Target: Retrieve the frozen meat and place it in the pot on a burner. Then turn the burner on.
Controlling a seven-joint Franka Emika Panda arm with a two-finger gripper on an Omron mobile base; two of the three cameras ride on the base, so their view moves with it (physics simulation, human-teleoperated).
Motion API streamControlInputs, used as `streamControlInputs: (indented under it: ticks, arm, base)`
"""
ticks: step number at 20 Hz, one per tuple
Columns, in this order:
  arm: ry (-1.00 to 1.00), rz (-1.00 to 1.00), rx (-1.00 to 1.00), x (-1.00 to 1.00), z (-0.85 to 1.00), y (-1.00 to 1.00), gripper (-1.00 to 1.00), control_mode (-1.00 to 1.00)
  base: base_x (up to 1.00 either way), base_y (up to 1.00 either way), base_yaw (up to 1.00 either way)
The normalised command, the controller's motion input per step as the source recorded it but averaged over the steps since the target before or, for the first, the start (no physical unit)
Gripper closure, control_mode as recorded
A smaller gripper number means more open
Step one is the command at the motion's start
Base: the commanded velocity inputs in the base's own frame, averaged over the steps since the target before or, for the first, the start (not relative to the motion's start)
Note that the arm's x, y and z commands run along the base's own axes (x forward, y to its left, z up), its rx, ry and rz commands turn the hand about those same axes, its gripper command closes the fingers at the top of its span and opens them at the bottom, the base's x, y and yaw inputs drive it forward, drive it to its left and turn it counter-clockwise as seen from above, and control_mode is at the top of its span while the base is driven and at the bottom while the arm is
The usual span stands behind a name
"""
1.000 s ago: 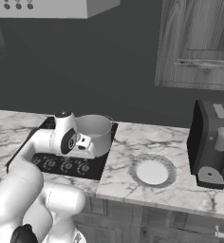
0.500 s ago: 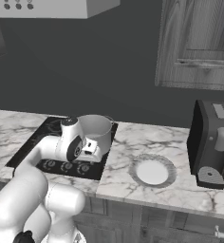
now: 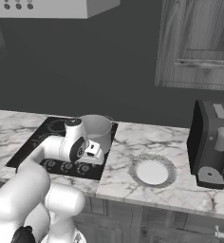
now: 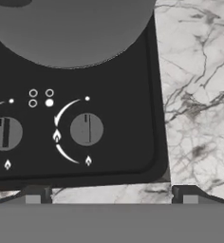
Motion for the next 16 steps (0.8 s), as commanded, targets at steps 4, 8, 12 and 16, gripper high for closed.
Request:
streamControlInputs:
  ticks: [4,8,12,16]
  arm:
    - [-0.03,-0.04,0.00,-0.18,-0.33,0.00,-1.00,-1.00]
    - [-0.08,0.00,0.00,0.00,-0.42,0.05,-1.00,-1.00]
    - [-0.08,0.00,0.00,-0.10,-0.41,0.26,-1.00,-1.00]
    - [0.00,0.00,0.00,-0.22,-0.42,0.40,-1.00,-1.00]
  base:
    - [0.00,0.00,0.00]
    - [0.00,0.00,0.00]
    - [0.00,0.00,0.00]
    - [0.00,0.00,0.00]
